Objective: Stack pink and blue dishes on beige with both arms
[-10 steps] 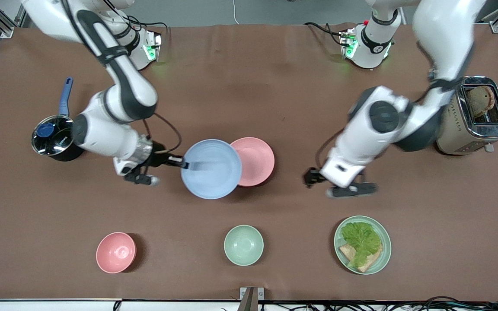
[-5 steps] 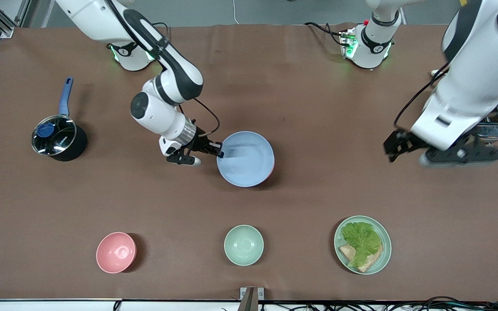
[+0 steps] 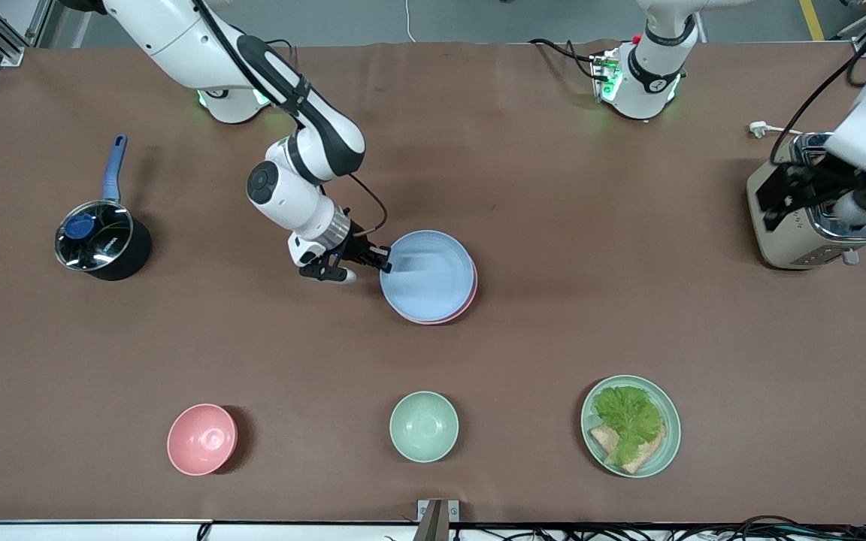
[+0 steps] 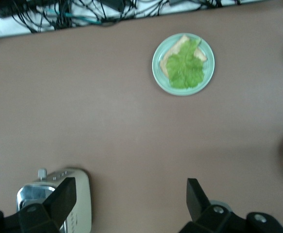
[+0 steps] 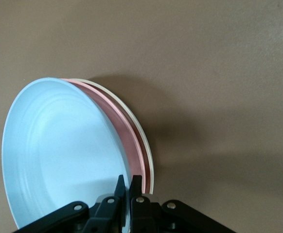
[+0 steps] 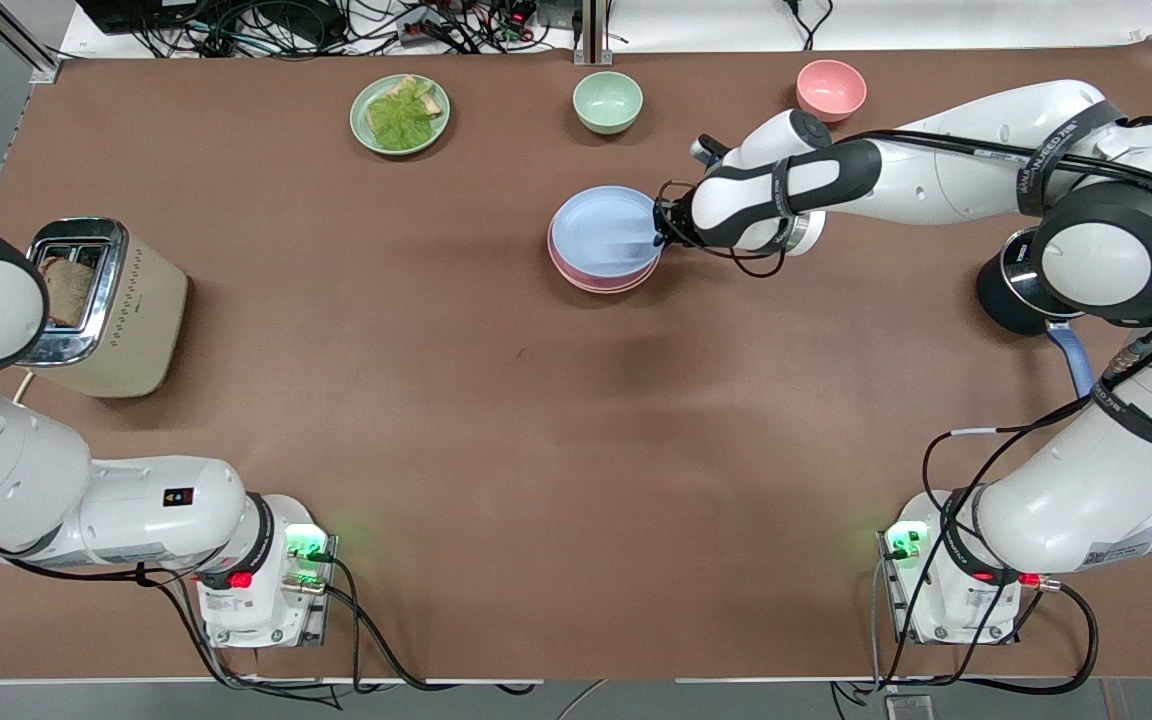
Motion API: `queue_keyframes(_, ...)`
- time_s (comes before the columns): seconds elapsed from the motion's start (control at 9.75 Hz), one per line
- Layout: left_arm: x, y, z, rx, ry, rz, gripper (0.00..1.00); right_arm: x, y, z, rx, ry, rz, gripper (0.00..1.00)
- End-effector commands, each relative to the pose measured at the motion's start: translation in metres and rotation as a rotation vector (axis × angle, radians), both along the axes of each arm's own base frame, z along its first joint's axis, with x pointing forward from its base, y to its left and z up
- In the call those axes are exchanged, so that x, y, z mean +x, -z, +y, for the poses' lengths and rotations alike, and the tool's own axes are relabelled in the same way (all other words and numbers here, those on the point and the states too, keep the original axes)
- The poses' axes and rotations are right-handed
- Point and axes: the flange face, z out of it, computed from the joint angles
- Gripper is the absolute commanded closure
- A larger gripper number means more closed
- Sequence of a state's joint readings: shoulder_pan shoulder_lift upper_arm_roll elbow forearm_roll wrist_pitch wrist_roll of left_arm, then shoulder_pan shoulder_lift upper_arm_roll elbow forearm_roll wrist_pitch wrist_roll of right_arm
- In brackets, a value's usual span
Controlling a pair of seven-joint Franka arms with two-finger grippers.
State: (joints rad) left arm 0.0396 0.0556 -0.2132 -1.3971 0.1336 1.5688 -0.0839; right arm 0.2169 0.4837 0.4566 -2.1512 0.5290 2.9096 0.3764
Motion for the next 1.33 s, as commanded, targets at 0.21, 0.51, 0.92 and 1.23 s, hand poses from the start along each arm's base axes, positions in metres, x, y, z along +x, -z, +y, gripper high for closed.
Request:
queue_keyframes(0.21, -0.046, 0.022, 0.027, -0.059, -0.035, 0.134, 0.0, -0.006, 0.004, -0.002, -0.006, 0.008, -0.003, 0.63)
queue_keyframes(0.51, -0.051, 0.034, 0.022, -0.094, -0.055, 0.162, 0.0, 0.02, -0.038, -0.026, 0.005, 0.037, -0.077, 0.0)
queue_keyframes(0.92, -0.045, 0.035, 0.016, -0.101, -0.054, 0.139, 0.0, 0.085, -0.132, -0.127, -0.133, -0.064, -0.068, 0.0)
queue_keyframes(1.23, -0.043, 0.035, 0.016, -0.108, -0.057, 0.139, 0.0, 0.098, -0.231, -0.227, -0.366, -0.073, -0.019, 0.0)
